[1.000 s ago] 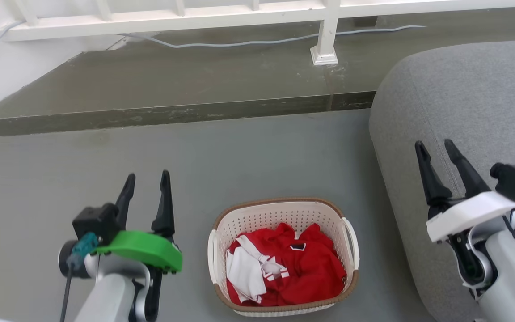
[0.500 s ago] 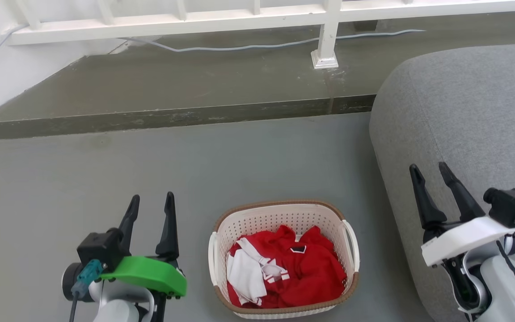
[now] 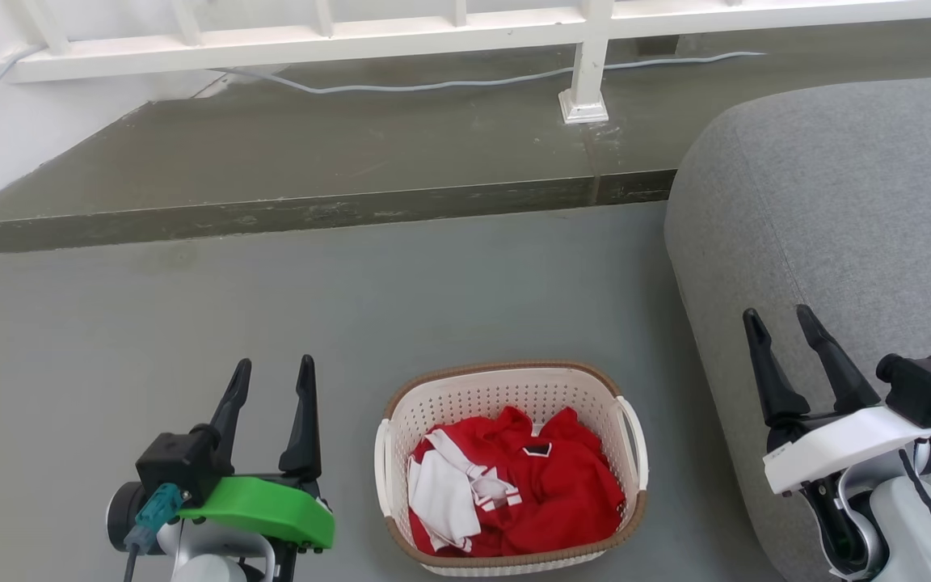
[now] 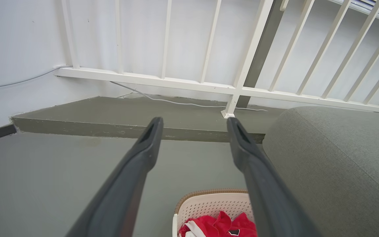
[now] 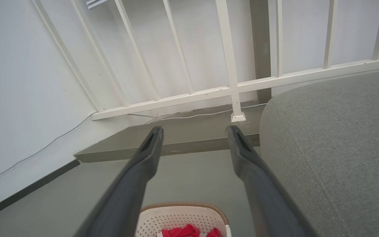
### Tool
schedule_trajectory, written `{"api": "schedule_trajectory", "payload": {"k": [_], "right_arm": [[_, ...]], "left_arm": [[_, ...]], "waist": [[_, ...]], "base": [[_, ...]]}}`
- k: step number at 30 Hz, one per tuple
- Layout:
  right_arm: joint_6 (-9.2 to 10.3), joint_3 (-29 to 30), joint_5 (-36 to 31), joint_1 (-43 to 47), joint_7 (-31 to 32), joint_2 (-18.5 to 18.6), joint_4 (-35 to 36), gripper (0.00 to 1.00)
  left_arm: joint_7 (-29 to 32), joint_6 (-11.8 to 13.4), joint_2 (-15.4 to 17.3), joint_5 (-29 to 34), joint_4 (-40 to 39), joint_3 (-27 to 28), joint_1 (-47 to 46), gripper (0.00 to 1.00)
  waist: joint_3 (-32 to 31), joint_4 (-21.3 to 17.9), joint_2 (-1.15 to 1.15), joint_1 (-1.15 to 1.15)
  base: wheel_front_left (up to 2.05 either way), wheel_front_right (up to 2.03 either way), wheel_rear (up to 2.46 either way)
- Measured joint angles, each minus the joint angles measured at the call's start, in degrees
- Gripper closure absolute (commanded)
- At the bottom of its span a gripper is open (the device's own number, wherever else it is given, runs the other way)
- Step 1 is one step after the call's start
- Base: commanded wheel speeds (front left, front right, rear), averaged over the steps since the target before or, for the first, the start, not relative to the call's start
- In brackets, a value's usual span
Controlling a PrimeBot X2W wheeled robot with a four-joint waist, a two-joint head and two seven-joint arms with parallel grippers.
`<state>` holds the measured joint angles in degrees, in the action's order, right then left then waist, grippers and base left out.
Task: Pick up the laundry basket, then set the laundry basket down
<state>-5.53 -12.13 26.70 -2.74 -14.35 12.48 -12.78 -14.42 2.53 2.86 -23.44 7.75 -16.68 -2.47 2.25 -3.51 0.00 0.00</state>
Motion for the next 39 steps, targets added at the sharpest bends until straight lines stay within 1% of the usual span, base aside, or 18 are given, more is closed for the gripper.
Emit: {"api": "schedule_trajectory", "payload": {"k": [4,6,13,16,23,24,28,31,39], "right_arm": [[-0.09,0.68,-0.54,0.06,0.00,-0.24,0.09,0.00],[-0.45,0.94,-0.76,0.15,0.00,-0.45,0.22,0.00],[-0.53,1.72,-2.08,0.82,0.00,-1.19,0.38,0.00],[-0.99,1.96,-2.12,0.93,0.00,-1.43,0.38,0.00],[-1.01,2.44,-2.60,0.96,0.00,-1.83,0.41,0.00],[-1.00,2.44,-2.67,0.97,0.00,-1.92,0.29,1.00],[-0.98,2.10,-2.53,2.10,0.11,-3.08,-1.86,1.00],[-0.98,2.08,-1.88,2.78,0.15,-3.47,-2.13,1.00],[-0.98,3.00,3.59,2.77,1.36,-3.83,-2.04,1.00]], "left_arm": [[0.00,-0.08,-0.03,0.13,-0.34,0.26,0.17,0.00],[0.00,-0.33,-0.04,0.36,-0.46,0.42,0.23,0.00],[0.00,-0.58,-0.10,0.54,-0.64,1.00,1.36,0.00],[0.00,-0.77,-0.11,0.58,-0.76,1.19,1.46,0.00],[0.00,-1.04,-0.11,0.30,-0.94,1.09,1.55,0.00],[0.00,-1.45,-0.12,-0.48,-0.81,0.78,1.59,1.00],[0.25,-1.43,-0.35,-0.49,1.54,0.13,2.12,1.00],[0.25,-1.44,-0.36,-1.03,1.62,0.08,2.86,1.00],[0.36,-2.03,-0.38,-6.52,0.94,0.24,3.58,1.00]], "waist": [[0.07,0.01,0.00,0.00],[0.09,0.02,0.00,0.00],[0.08,-0.03,0.00,0.00],[0.09,-0.10,0.00,0.00],[0.16,-0.41,0.00,0.00],[0.17,-0.47,0.00,0.00],[0.18,-0.48,0.00,0.00],[0.17,-0.45,0.00,0.00],[-0.05,-0.01,0.00,0.00]], "base": [[0.00,0.00,0.00],[0.00,0.00,0.00],[0.00,0.00,0.00],[0.00,0.00,0.00],[0.00,0.00,0.00],[0.00,0.00,0.00],[0.00,0.00,0.00],[0.00,0.00,0.00],[0.00,0.00,0.00]]}}
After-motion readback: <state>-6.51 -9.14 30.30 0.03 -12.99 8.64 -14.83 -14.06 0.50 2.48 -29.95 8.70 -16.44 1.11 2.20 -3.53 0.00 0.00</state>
